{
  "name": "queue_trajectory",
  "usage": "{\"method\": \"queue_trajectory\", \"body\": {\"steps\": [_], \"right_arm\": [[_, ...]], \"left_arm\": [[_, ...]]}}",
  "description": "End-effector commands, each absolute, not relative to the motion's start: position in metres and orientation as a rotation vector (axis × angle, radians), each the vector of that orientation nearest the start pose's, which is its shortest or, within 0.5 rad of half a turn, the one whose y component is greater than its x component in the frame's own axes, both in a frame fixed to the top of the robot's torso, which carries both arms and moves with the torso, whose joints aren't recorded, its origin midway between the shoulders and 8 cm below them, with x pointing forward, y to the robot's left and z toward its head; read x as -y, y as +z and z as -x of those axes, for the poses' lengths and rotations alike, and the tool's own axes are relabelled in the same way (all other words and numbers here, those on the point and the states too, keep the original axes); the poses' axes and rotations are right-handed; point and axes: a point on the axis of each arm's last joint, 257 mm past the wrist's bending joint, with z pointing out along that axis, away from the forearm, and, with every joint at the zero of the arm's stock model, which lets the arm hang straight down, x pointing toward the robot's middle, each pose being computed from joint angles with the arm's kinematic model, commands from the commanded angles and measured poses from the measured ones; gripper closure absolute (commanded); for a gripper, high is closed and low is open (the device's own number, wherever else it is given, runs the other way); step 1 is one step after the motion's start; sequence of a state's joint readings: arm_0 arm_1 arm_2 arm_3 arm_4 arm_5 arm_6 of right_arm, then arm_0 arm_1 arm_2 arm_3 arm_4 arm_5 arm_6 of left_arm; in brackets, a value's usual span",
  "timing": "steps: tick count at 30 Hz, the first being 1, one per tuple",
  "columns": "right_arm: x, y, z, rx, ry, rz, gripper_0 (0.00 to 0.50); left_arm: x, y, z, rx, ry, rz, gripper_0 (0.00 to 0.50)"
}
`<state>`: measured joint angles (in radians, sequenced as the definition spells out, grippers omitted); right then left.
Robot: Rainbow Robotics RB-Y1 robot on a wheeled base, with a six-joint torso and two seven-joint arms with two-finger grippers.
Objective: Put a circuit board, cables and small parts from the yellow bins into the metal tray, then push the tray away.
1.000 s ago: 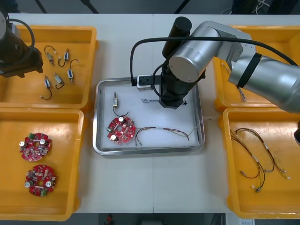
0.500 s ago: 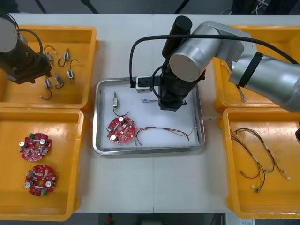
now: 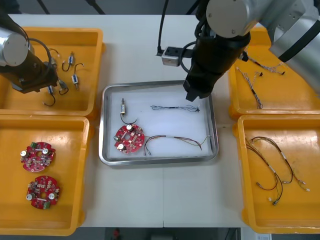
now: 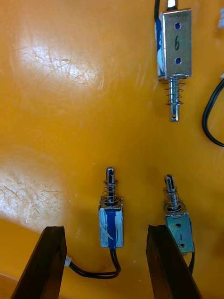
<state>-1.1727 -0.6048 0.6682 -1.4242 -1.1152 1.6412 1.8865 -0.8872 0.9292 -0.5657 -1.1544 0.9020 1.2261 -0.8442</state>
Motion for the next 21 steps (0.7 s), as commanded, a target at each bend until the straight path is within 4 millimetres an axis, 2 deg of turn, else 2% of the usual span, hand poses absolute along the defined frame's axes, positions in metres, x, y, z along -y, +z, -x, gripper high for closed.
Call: {"method": "queue_trajectory", "body": {"steps": [1, 3, 8, 13, 21], "right_arm": [[0.107, -0.099, -0.510, -2.367, -0.022, 1.319, 0.000], [0.123, -0.095, -0.509, -2.399, -0.021, 1.193, 0.000], [0.159, -0.090, -0.505, -2.439, -0.051, 1.005, 0.000], [0.198, -0.086, -0.488, -2.527, -0.045, 0.800, 0.000], [0.248, -0.086, -0.464, -2.613, -0.069, 0.537, 0.000]], "left_arm": [[-0.390, -0.204, -0.585, -2.545, 0.003, 0.571, 0.000], [-0.391, -0.206, -0.585, -2.546, 0.001, 0.582, 0.000], [-0.389, -0.216, -0.588, -2.545, -0.021, 0.607, 0.000], [-0.387, -0.223, -0.590, -2.539, -0.028, 0.606, 0.000], [-0.386, -0.228, -0.591, -2.537, -0.016, 0.590, 0.000]]}}
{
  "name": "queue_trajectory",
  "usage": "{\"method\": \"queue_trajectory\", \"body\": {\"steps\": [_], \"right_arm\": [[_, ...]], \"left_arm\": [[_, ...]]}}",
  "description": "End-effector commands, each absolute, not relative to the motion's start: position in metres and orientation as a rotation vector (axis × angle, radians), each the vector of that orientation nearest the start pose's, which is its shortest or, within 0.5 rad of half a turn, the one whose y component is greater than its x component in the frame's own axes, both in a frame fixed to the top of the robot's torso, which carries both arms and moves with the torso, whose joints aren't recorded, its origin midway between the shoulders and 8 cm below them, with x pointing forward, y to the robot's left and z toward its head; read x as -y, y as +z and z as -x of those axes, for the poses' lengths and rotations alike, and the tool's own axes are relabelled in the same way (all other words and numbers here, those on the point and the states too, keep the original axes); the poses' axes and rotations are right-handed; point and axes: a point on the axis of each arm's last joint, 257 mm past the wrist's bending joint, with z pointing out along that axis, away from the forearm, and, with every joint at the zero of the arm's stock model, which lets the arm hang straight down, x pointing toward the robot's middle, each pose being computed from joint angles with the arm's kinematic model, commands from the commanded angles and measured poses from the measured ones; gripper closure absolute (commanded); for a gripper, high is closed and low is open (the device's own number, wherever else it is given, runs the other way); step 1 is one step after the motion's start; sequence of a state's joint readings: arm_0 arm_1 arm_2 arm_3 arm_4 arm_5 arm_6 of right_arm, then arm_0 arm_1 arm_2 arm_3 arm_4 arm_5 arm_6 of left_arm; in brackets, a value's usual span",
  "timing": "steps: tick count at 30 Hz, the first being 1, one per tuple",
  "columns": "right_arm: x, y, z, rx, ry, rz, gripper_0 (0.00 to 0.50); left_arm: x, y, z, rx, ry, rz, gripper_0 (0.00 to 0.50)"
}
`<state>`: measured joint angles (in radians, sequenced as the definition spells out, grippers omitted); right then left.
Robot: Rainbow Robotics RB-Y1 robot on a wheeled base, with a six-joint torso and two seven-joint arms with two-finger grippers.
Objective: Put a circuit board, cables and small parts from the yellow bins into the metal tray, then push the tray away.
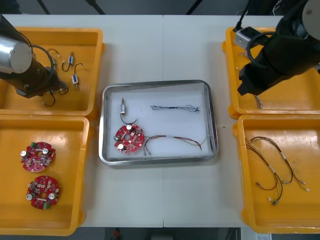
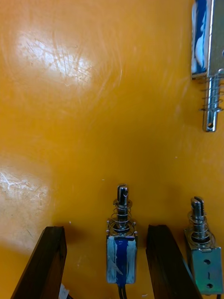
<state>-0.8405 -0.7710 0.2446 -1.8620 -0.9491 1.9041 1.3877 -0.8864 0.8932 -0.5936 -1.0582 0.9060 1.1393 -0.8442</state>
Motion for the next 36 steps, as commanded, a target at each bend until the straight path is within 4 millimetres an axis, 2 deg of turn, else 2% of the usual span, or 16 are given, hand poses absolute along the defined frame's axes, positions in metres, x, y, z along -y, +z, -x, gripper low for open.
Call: {"method": "queue_trajectory", "body": {"steps": [1, 8, 9, 10, 11, 12, 13, 14, 28, 36], "right_arm": [[0.253, -0.086, -0.463, -2.615, -0.066, 0.507, 0.000], [0.282, -0.088, -0.452, -2.634, -0.022, 0.291, 0.000], [0.288, -0.090, -0.450, -2.640, -0.013, 0.255, 0.000], [0.292, -0.090, -0.448, -2.642, -0.005, 0.223, 0.000], [0.294, -0.092, -0.447, -2.647, 0.002, 0.206, 0.000], [0.299, -0.092, -0.445, -2.650, 0.007, 0.171, 0.000], [0.303, -0.095, -0.442, -2.656, 0.014, 0.136, 0.000], [0.305, -0.095, -0.441, -2.655, 0.018, 0.120, 0.000], [0.346, -0.112, -0.416, -2.685, 0.103, -0.080, 0.000], [0.365, -0.120, -0.412, -2.681, 0.042, -0.157, 0.000]], "left_arm": [[-0.386, -0.228, -0.591, -2.538, -0.017, 0.589, 0.000], [-0.387, -0.229, -0.591, -2.538, -0.016, 0.589, 0.000], [-0.386, -0.229, -0.591, -2.540, -0.017, 0.586, 0.077], [-0.387, -0.229, -0.590, -2.541, -0.014, 0.583, 0.229], [-0.387, -0.229, -0.590, -2.541, -0.013, 0.581, 0.303], [-0.387, -0.229, -0.590, -2.541, -0.011, 0.581, 0.431], [-0.388, -0.229, -0.590, -2.541, -0.009, 0.582, 0.480], [-0.387, -0.229, -0.591, -2.540, -0.010, 0.578, 0.495], [-0.389, -0.228, -0.591, -2.543, 0.009, 0.543, 0.500], [-0.393, -0.207, -0.594, -2.518, 0.013, 0.496, 0.500]]}}
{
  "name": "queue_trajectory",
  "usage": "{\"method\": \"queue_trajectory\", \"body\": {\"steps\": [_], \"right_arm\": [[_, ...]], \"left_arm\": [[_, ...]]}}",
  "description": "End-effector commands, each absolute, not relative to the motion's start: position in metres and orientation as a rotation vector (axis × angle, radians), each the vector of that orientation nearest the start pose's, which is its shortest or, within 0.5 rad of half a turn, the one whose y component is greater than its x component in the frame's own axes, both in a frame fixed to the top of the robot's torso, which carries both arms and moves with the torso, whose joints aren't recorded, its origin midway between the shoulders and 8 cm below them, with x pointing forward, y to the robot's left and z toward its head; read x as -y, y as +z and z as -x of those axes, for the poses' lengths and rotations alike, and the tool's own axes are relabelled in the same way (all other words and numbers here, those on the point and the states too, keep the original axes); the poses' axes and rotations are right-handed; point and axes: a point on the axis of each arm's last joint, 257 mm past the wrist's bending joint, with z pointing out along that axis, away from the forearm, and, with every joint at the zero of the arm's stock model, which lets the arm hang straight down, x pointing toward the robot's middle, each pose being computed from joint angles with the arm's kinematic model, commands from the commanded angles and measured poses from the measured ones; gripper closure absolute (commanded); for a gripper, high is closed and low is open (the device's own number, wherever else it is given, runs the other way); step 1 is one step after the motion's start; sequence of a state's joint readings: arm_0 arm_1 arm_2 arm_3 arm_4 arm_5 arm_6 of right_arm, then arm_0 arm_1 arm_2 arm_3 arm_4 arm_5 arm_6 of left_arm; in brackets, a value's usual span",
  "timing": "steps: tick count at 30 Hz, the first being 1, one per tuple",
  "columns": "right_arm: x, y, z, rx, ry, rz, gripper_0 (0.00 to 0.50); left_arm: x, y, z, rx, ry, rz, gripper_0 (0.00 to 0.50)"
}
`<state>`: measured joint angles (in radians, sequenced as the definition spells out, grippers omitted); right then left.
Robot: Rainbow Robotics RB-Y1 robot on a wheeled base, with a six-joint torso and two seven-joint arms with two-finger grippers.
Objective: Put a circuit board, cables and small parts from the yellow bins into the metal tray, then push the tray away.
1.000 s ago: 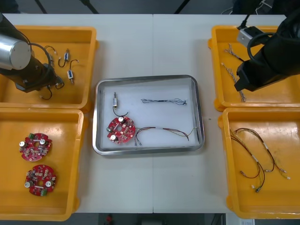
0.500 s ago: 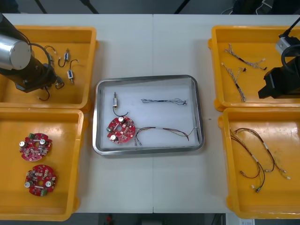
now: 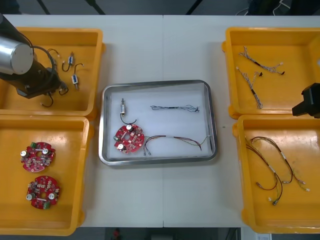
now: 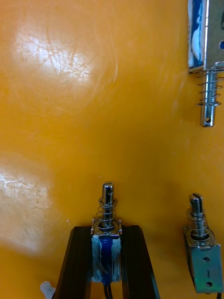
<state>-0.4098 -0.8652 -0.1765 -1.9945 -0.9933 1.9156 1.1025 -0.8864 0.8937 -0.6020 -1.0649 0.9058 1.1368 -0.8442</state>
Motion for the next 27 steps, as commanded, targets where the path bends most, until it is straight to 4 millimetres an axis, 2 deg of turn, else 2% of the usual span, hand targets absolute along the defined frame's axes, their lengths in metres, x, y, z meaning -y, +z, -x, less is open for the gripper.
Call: {"method": "queue_trajectory", "body": {"steps": [1, 6, 11, 16, 27], "right_arm": [[0.368, -0.122, -0.412, -2.682, 0.032, -0.160, 0.000], [0.369, -0.126, -0.409, -2.691, 0.032, -0.172, 0.000], [0.375, -0.139, -0.401, -2.719, 0.013, -0.183, 0.000], [0.378, -0.147, -0.396, -2.737, 0.010, -0.185, 0.000], [0.379, -0.153, -0.391, -2.753, 0.009, -0.187, 0.000]], "left_arm": [[-0.394, -0.202, -0.594, -2.516, 0.009, 0.491, 0.500], [-0.396, -0.178, -0.588, -2.528, 0.001, 0.480, 0.500], [-0.402, -0.143, -0.580, -2.544, 0.038, 0.460, 0.500], [-0.396, -0.117, -0.573, -2.572, -0.001, 0.459, 0.500], [-0.364, -0.068, -0.564, -2.618, -0.066, 0.416, 0.500]]}}
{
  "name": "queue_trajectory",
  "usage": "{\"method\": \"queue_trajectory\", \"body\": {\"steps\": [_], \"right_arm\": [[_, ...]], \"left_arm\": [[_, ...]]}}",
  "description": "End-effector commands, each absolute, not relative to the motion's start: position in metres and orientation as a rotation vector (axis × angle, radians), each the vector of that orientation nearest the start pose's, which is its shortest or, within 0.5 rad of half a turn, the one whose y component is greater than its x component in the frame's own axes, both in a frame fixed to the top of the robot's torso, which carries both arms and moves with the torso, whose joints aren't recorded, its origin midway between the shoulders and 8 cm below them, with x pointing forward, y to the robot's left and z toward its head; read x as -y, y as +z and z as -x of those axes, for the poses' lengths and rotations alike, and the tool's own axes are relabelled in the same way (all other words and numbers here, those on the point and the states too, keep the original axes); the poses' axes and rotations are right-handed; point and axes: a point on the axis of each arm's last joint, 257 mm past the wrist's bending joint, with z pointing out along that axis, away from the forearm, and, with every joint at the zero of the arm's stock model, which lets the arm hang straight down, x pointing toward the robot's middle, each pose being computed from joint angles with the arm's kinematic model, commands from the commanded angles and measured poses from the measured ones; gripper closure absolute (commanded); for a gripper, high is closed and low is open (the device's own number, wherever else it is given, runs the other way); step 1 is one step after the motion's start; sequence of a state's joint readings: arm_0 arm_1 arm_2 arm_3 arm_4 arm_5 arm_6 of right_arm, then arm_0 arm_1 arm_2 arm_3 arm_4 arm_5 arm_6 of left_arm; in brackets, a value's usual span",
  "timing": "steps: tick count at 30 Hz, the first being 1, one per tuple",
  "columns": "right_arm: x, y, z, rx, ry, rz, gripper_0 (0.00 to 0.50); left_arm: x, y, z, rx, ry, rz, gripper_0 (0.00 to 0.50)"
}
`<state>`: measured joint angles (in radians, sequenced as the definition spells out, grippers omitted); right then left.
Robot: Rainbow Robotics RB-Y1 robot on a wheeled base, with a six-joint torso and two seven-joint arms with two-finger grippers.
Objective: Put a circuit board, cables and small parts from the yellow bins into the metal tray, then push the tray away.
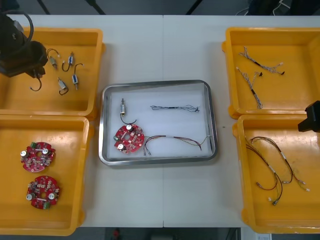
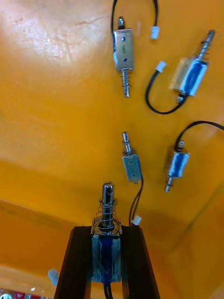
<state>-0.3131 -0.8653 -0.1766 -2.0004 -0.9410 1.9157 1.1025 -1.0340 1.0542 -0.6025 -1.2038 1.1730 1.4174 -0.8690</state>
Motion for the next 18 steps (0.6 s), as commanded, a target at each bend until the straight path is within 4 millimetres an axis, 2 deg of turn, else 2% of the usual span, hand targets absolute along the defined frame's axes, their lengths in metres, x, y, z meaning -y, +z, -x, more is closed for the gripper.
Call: {"method": "queue_trajectory", "body": {"steps": [1, 7, 13, 18], "right_arm": [[0.379, -0.153, -0.391, -2.753, 0.009, -0.187, 0.000], [0.379, -0.153, -0.391, -2.753, 0.009, -0.187, 0.000], [0.379, -0.153, -0.391, -2.753, 0.009, -0.187, 0.000], [0.379, -0.153, -0.391, -2.753, 0.009, -0.187, 0.000]], "left_arm": [[-0.362, -0.065, -0.564, -2.616, -0.072, 0.414, 0.500], [-0.338, -0.051, -0.557, -2.627, -0.086, 0.356, 0.500], [-0.307, -0.050, -0.548, -2.629, -0.154, 0.430, 0.500], [-0.274, -0.053, -0.546, -2.617, -0.184, 0.473, 0.500]]}}
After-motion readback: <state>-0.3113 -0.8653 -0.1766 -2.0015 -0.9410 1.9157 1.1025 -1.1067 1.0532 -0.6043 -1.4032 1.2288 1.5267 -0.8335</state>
